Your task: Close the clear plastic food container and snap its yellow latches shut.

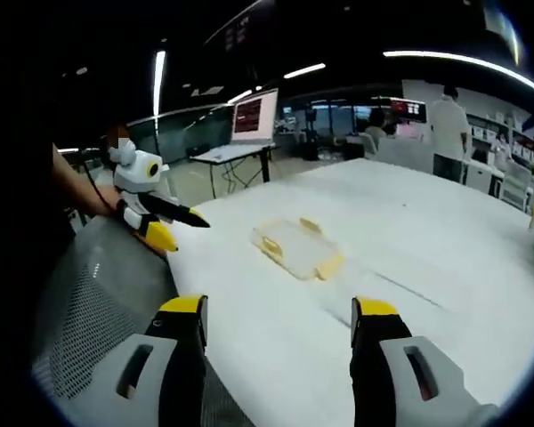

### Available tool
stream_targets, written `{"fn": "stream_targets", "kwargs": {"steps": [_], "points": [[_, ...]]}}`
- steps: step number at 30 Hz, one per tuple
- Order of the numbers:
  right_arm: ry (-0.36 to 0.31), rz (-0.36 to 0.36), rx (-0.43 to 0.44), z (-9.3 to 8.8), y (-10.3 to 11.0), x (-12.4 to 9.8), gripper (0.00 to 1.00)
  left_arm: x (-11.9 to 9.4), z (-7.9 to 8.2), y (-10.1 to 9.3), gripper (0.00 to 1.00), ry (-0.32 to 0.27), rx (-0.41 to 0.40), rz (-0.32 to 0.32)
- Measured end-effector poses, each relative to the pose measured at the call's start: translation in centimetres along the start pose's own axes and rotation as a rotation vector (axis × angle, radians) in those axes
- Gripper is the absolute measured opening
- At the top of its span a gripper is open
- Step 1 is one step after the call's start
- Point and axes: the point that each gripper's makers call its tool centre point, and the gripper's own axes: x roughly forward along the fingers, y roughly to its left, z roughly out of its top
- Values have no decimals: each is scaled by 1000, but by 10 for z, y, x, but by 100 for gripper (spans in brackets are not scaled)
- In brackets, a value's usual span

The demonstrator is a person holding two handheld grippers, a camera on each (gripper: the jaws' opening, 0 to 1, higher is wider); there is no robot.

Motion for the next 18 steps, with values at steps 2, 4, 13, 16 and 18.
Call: {"fn": "stream_targets", "kwargs": {"steps": [2, 4, 13, 16, 18], "points": [[-12, 12, -11, 6, 3, 0, 65, 1, 1, 0, 77, 1, 9, -11], [-25, 29, 4, 11, 5, 2, 67, 0, 4, 2, 77, -3, 41, -7], [-31, -23, 6, 20, 1, 10, 67, -1, 7, -2, 70, 1, 21, -44], [-19, -39, 18, 15, -1, 9, 67, 1, 5, -4, 70, 11, 17, -65], [-33, -54, 27, 19, -3, 9, 67, 2, 6, -6, 71, 18, 42, -82]]}}
